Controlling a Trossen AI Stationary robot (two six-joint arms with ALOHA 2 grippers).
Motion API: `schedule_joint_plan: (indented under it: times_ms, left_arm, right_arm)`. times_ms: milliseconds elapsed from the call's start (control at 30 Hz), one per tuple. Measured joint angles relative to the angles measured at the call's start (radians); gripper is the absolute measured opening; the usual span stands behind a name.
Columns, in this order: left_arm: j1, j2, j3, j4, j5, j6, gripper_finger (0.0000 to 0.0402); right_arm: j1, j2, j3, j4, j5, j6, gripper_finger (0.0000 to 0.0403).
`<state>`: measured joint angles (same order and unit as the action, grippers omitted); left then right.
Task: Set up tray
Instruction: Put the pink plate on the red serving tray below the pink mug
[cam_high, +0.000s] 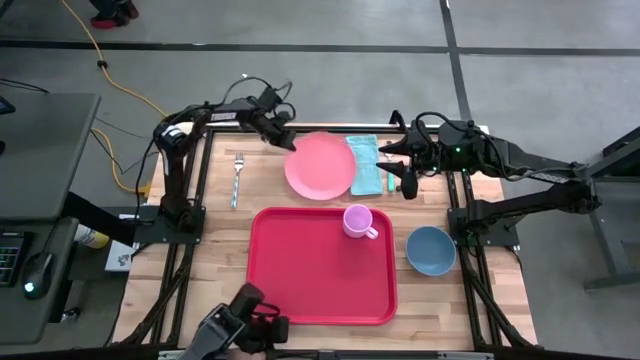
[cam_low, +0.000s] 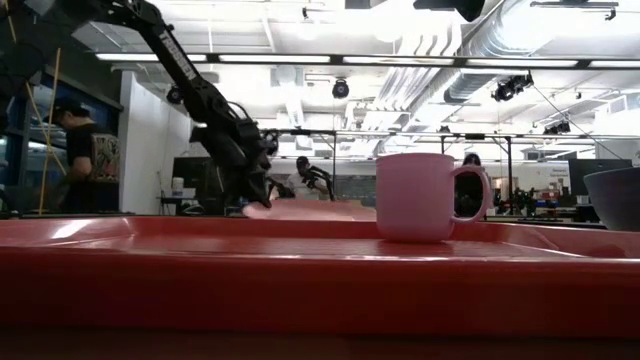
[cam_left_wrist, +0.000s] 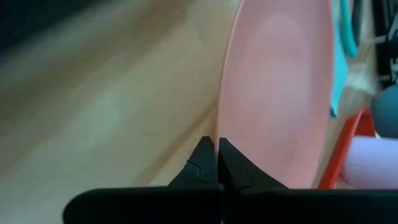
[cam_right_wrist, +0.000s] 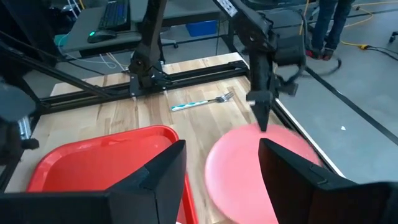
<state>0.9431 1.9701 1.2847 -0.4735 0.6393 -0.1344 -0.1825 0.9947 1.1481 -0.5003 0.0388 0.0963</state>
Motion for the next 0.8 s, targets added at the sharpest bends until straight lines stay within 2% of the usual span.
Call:
schedule_joint_plan:
  times_ms: [200,567,800]
  left_arm:
    - [0.052,-0.108,0.0,-0.053,0.006,0.045,0.0015]
    - [0.107,-0.35,0.001,-0.155,0.124,0.106,0.0014]
    - [0.127,-0.497,0.002,-0.329,0.138,0.192,0.0014]
  right_arm:
    - [0.0,0.0,0.0,-0.003,0.003,0.0,0.0181]
    - [0.0,0.0,0.0,-0.025,0.003,-0.008,0.0181]
    - [0.0,0.0,0.0,-0.061,0.003,-0.008,0.0181]
